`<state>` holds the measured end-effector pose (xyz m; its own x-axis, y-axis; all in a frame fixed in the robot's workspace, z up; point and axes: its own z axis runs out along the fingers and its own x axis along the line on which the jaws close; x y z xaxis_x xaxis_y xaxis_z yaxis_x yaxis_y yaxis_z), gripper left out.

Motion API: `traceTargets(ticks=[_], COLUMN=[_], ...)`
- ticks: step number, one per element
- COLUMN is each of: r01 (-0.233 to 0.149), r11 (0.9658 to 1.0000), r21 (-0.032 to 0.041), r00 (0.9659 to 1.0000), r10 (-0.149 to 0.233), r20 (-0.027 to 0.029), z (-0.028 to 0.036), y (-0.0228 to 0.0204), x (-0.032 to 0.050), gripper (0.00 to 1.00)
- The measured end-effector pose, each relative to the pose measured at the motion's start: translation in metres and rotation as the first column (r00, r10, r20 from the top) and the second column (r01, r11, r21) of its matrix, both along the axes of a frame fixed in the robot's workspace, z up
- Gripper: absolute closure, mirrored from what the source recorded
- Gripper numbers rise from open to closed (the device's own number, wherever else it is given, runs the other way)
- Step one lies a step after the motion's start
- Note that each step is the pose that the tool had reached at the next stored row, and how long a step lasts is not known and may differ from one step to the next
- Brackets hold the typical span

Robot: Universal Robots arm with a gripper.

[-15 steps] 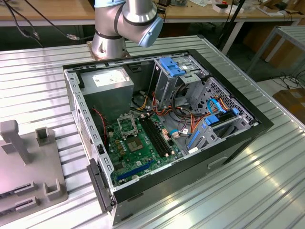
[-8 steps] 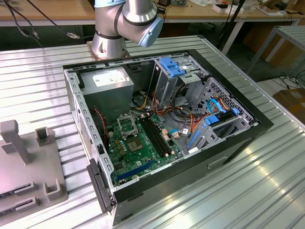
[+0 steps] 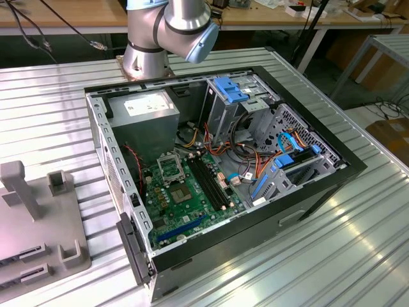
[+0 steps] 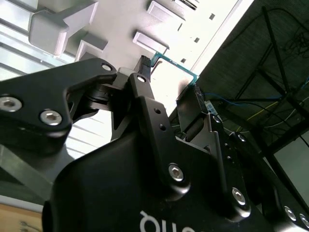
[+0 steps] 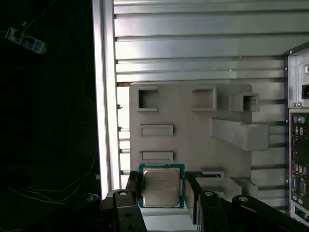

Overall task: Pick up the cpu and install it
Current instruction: 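Pick up the cpu and move it towards the insertion slot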

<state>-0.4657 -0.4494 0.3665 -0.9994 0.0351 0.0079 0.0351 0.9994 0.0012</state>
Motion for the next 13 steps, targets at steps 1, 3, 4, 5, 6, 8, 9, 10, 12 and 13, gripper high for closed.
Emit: traceTargets(ticks=[1, 3, 4, 5, 6, 8, 9, 10, 12, 13], r01=[0.000, 0.000, 0.000, 0.000, 0.000, 0.000, 0.000, 0.000, 0.000, 0.000], r11=[1.0000, 1.0000, 1.0000, 1.0000, 1.0000, 1.0000, 1.0000, 1.0000, 1.0000, 1.0000], r21=[-0.0001, 0.0000, 0.0000, -0.0001, 0.0000, 0.0000, -0.0001, 0.0000, -0.0001, -0.0001], r00=[1.0000, 1.0000, 1.0000, 1.0000, 1.0000, 1.0000, 1.0000, 1.0000, 1.0000, 1.0000], r10=[0.000, 0.000, 0.000, 0.000, 0.000, 0.000, 0.000, 0.000, 0.000, 0.000], r20=[-0.0001, 0.0000, 0.0000, -0.0001, 0.0000, -0.0001, -0.0001, 0.0000, -0.0001, -0.0001], z=[0.0012, 0.0024, 0.0033, 0.0041, 0.0047, 0.0059, 0.0066, 0.0071, 0.0087, 0.0093], y=[0.0000, 0.0000, 0.0000, 0.0000, 0.0000, 0.0000, 0.0000, 0.0000, 0.0000, 0.0000], x=[0.0000, 0.0000, 0.0000, 0.0000, 0.0000, 0.0000, 0.0000, 0.0000, 0.0000, 0.0000], gripper=[0.53, 0.53, 0.53, 0.53, 0.53, 0.53, 0.53, 0.53, 0.53, 0.53])
